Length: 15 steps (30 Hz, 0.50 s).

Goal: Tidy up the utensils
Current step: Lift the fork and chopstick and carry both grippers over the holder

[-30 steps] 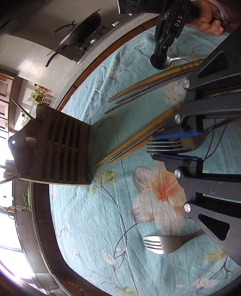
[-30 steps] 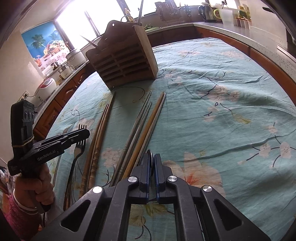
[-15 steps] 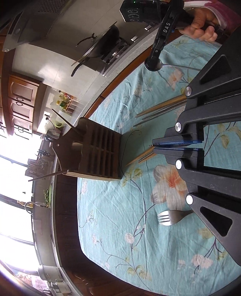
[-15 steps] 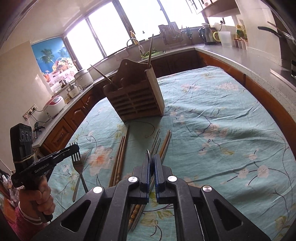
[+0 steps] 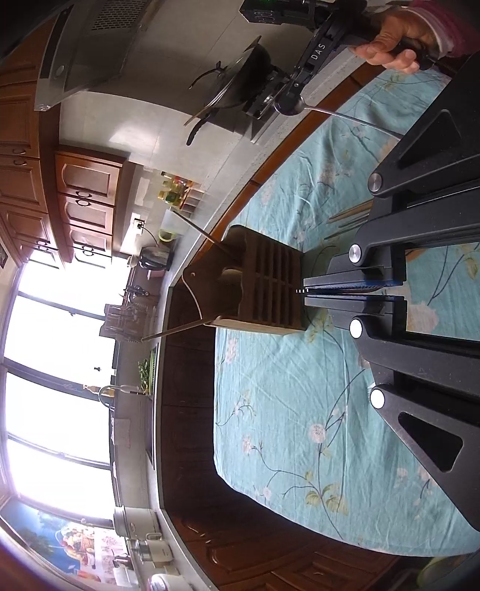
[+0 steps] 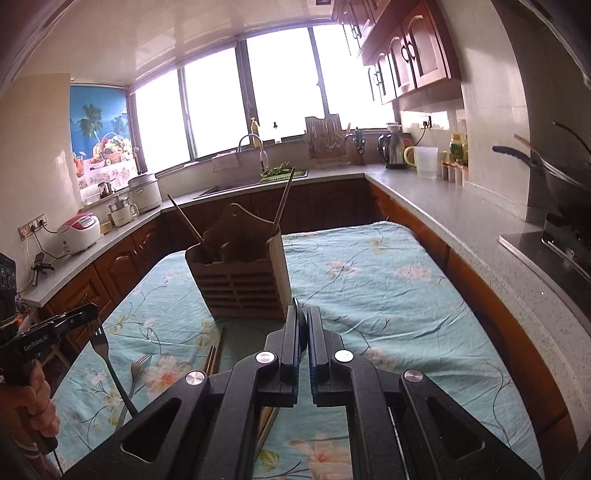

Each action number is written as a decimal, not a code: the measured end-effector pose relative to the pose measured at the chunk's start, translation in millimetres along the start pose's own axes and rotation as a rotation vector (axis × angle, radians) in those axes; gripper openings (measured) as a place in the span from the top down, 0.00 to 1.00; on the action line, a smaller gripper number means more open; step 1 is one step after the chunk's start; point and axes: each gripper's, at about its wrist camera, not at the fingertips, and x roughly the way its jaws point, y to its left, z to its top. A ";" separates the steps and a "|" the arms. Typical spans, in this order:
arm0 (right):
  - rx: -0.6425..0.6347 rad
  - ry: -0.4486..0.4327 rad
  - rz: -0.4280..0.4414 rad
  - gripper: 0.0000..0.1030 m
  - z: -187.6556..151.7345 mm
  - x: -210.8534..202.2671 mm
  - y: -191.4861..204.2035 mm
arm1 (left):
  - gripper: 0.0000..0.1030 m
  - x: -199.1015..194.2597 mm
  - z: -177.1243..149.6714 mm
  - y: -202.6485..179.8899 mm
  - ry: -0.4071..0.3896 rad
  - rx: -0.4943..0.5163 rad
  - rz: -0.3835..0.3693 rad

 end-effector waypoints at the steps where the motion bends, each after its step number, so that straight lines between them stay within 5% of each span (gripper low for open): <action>1: -0.006 -0.011 -0.003 0.96 3.3 1.4 1.1 | 1.00 -0.2 1.9 1.1 -0.006 -0.002 0.004; 15: -0.012 -0.072 0.016 0.96 26.5 22.0 12.1 | 1.00 13.5 30.3 13.8 -0.049 -0.013 0.019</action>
